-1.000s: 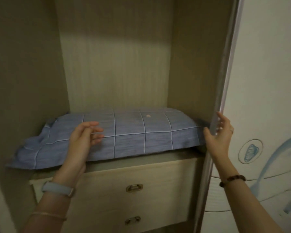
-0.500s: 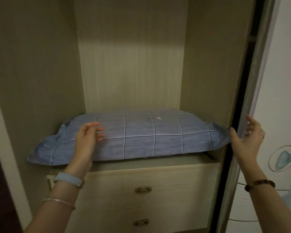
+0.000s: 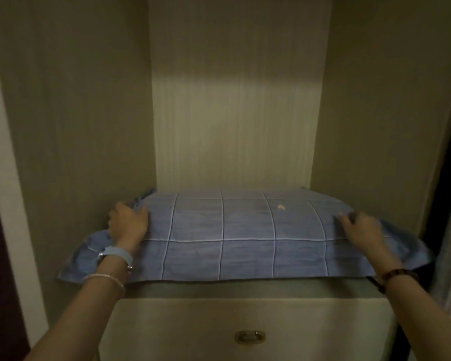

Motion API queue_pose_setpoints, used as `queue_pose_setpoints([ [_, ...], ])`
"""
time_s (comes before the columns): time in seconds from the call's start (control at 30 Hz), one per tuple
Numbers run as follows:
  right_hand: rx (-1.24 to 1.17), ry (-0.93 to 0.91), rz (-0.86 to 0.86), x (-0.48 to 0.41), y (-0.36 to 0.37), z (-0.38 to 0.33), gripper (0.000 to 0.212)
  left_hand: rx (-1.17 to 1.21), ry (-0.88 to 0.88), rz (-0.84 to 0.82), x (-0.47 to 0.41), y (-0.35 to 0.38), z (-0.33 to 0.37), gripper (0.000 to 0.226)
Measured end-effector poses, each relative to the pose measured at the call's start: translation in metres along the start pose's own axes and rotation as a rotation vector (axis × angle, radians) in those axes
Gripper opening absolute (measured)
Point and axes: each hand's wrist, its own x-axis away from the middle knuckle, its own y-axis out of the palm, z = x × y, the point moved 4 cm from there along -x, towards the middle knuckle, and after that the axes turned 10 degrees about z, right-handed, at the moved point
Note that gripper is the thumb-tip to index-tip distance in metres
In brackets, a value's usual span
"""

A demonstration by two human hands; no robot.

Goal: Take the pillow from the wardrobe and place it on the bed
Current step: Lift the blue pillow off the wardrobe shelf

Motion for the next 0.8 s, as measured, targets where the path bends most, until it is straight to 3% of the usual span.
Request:
queue_pose_setpoints([
  [0.27,0.143,0.109,-0.006,-0.03,0.018,0.008,0.075,0.106,-0.06,0.021,-0.019,0.036,-0.019,0.047],
  [0.53,0.151,0.117,0.124,-0.029,0.027,0.011,0.036,0.094,0.124,0.226,-0.002,0.04,-0.013,0.031],
  [0.8,0.113,0.026,0.325,-0.04,0.008,-0.022,0.046,0.242,0.077,0.364,-0.015,0.035,0.009,0.036],
])
